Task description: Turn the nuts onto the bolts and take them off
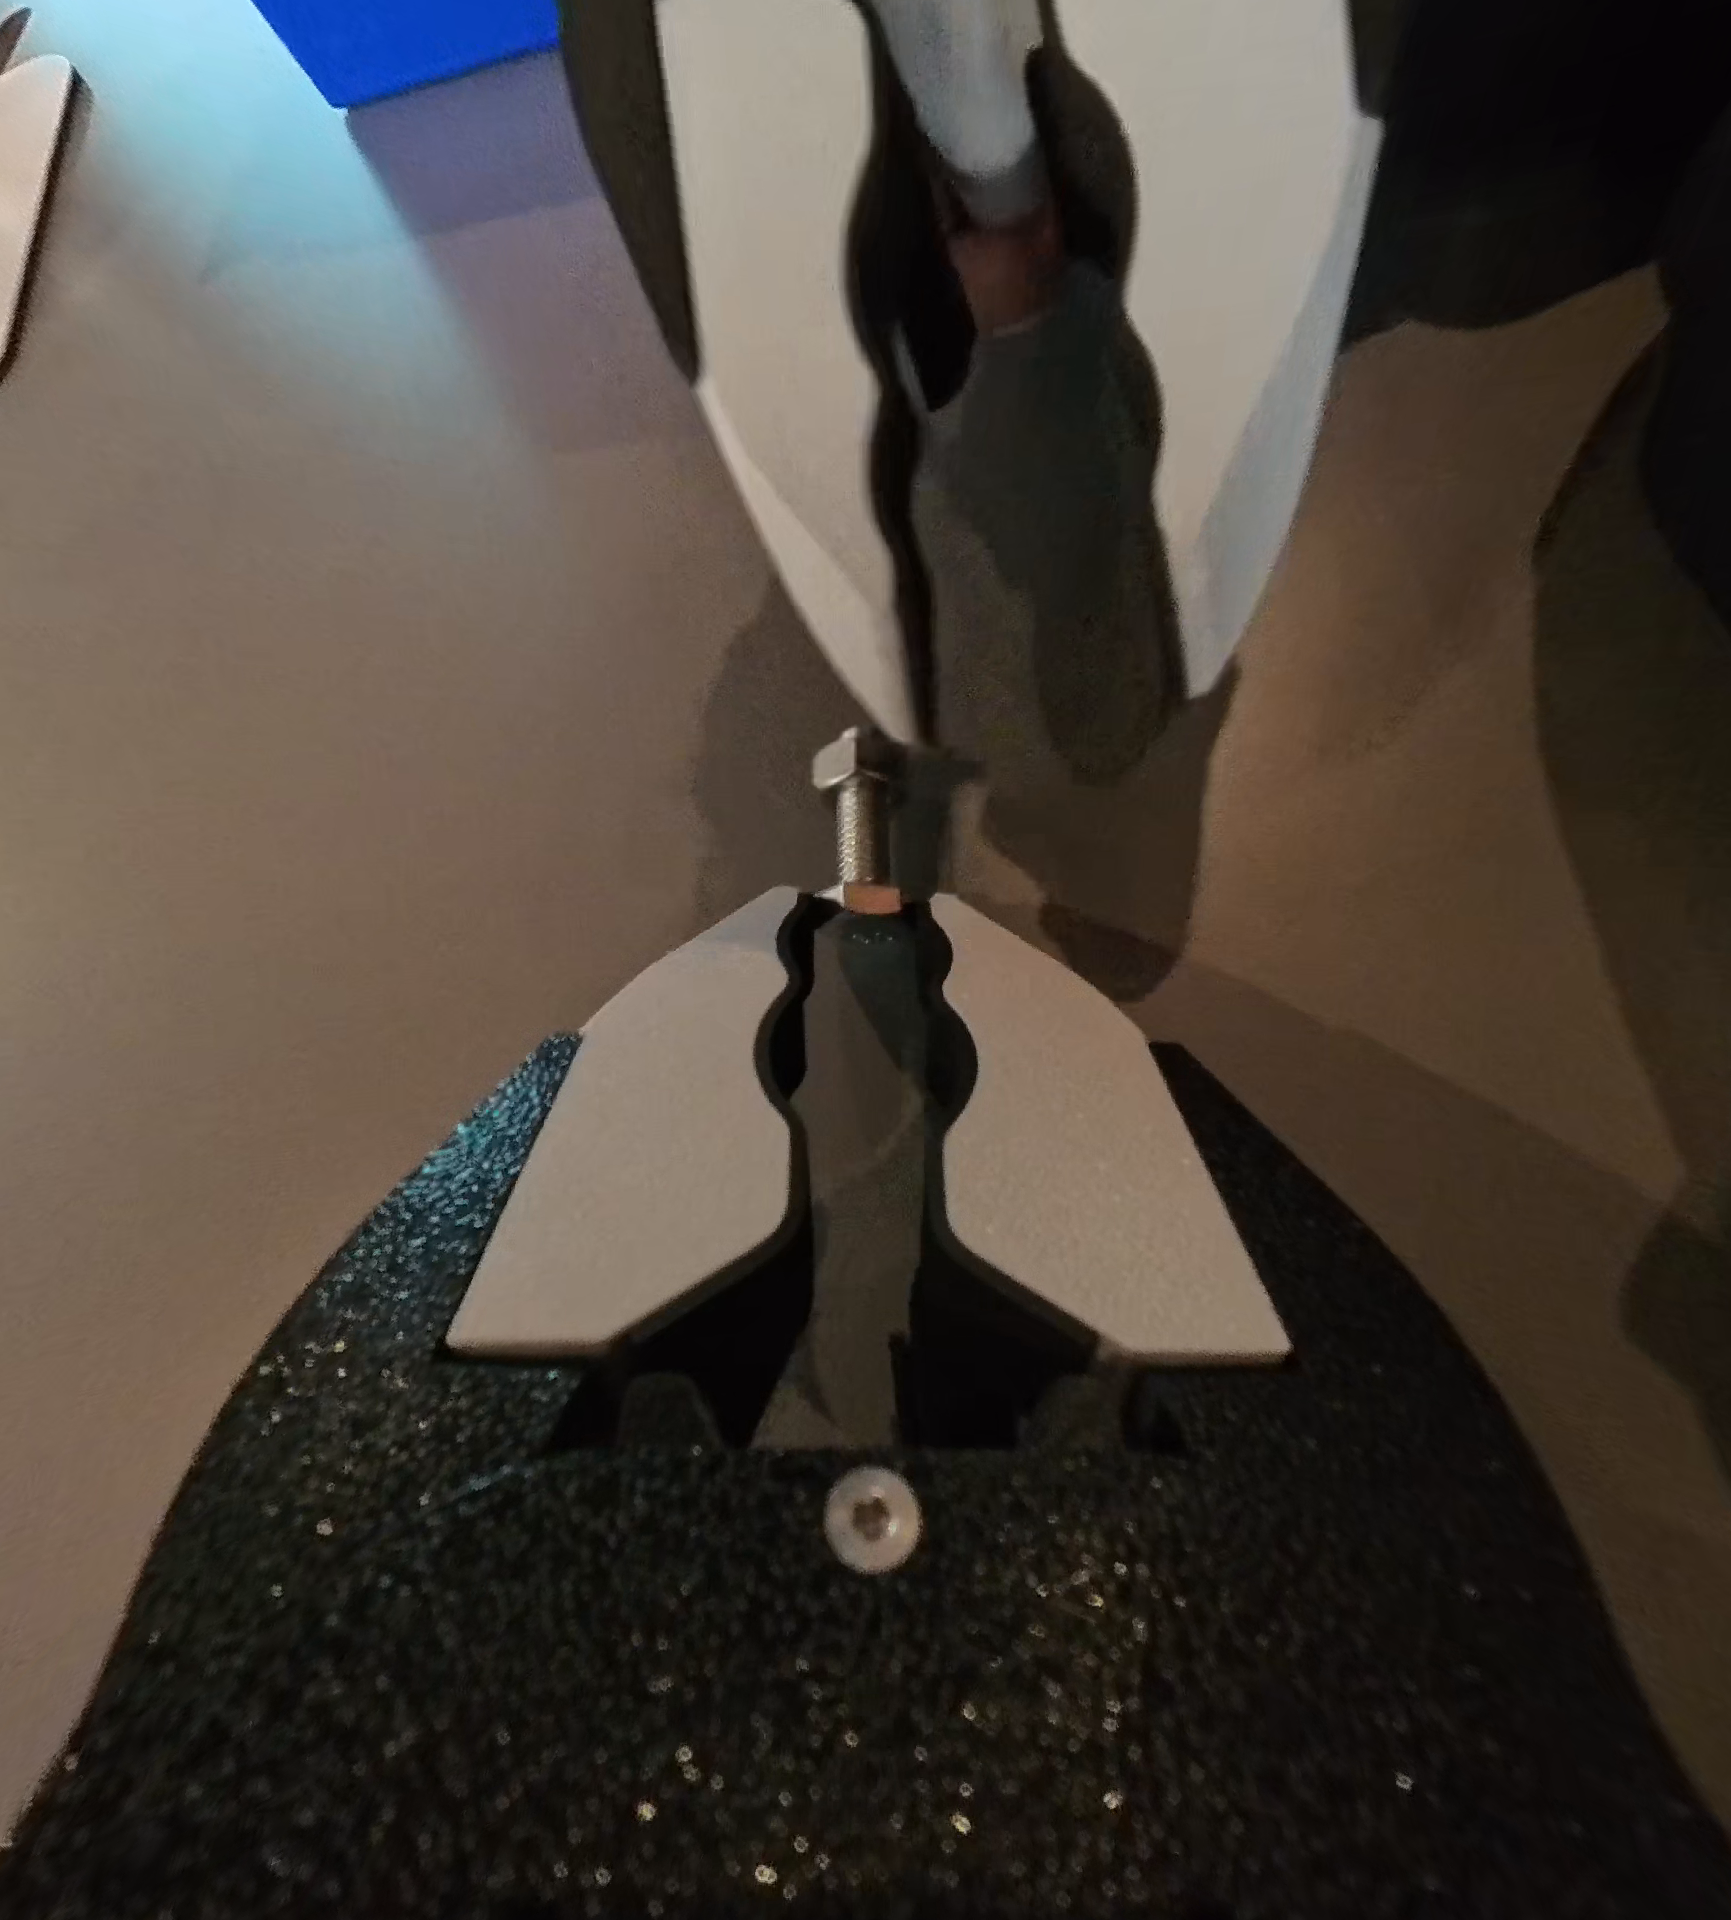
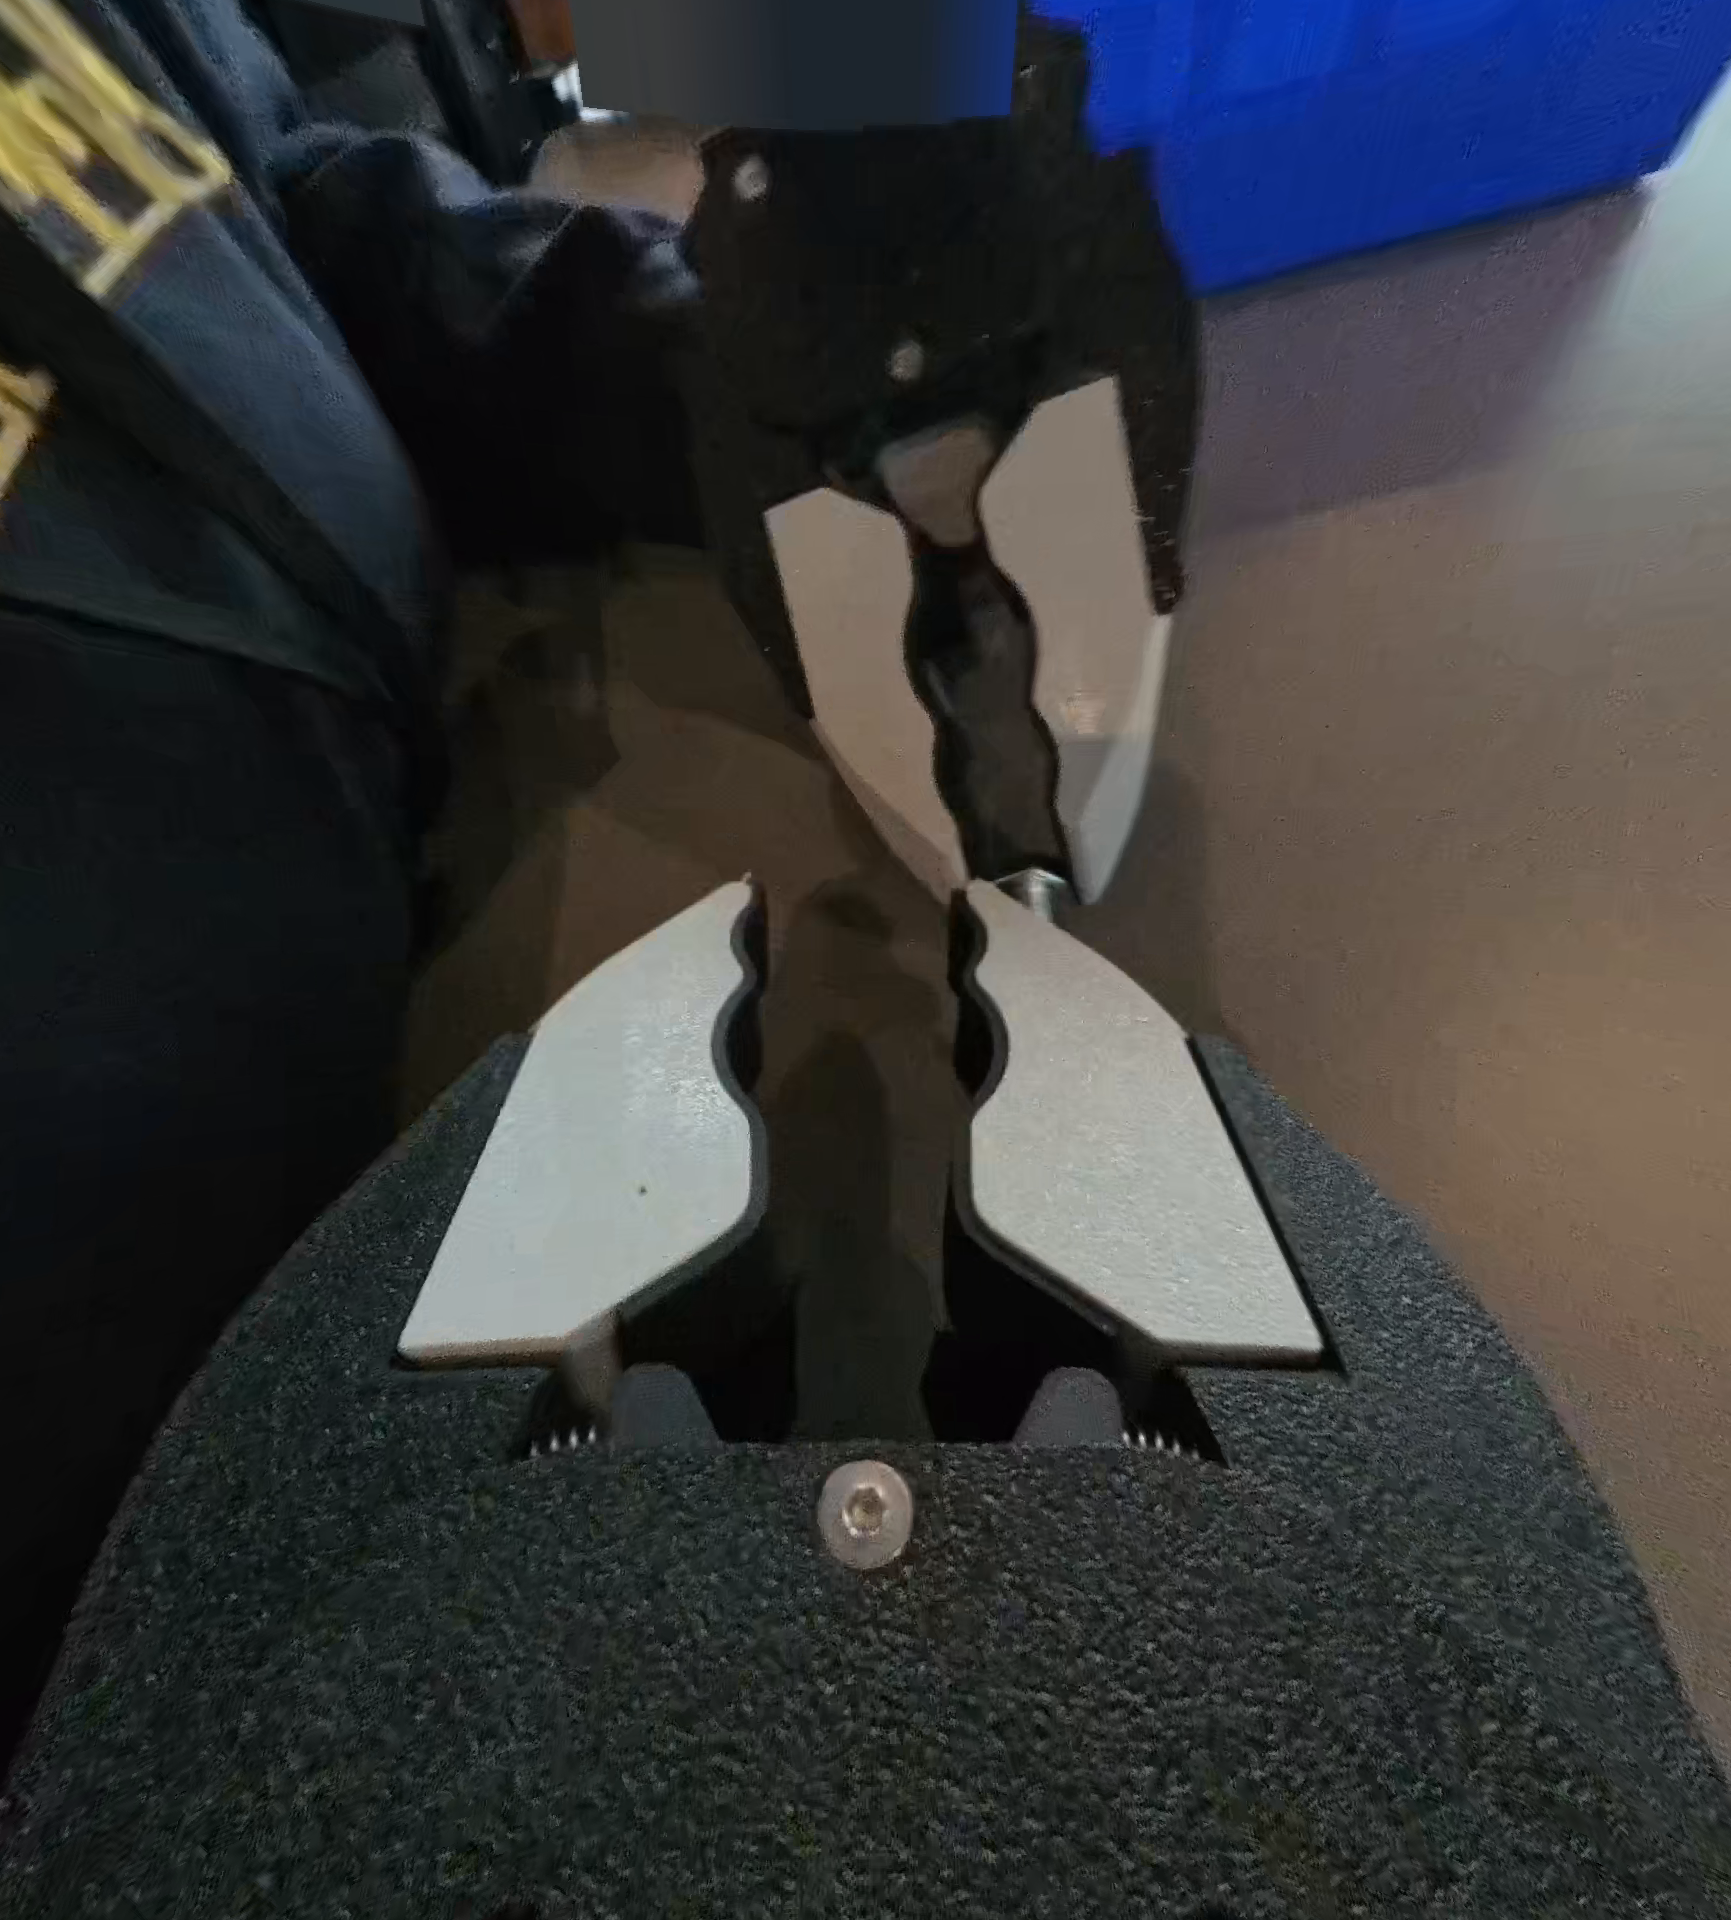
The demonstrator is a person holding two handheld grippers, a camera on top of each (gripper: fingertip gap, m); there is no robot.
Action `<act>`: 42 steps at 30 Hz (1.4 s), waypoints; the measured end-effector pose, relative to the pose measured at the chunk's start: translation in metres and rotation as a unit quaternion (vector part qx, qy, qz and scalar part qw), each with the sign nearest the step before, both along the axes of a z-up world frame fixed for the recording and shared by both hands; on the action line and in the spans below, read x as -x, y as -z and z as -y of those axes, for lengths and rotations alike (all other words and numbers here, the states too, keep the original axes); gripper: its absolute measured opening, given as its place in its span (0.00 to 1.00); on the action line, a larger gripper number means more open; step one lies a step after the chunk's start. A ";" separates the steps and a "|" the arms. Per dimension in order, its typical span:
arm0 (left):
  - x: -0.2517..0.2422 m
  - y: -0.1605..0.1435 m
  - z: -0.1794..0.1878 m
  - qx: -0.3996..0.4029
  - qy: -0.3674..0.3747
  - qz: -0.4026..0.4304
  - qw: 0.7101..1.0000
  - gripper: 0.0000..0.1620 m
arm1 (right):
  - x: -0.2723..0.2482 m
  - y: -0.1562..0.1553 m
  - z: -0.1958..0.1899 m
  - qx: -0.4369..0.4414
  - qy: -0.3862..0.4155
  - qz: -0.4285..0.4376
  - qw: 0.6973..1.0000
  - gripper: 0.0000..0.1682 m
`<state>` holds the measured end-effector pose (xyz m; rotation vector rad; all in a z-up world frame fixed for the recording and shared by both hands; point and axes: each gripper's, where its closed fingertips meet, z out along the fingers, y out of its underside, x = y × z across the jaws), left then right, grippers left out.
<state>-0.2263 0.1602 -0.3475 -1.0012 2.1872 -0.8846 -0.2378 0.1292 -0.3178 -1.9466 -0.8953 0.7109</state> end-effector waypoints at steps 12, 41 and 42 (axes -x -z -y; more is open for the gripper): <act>0.000 0.000 0.000 0.002 0.000 -0.002 1.000 0.11 | -0.002 0.003 0.002 -0.001 -0.003 0.017 1.000 0.19; 0.001 0.001 0.002 0.003 0.006 -0.002 1.000 0.11 | -0.004 0.021 -0.004 -0.006 0.011 0.102 0.995 0.37; 0.001 0.001 0.001 0.002 0.005 -0.001 1.000 0.11 | -0.003 0.013 -0.001 -0.018 0.003 0.085 0.996 0.32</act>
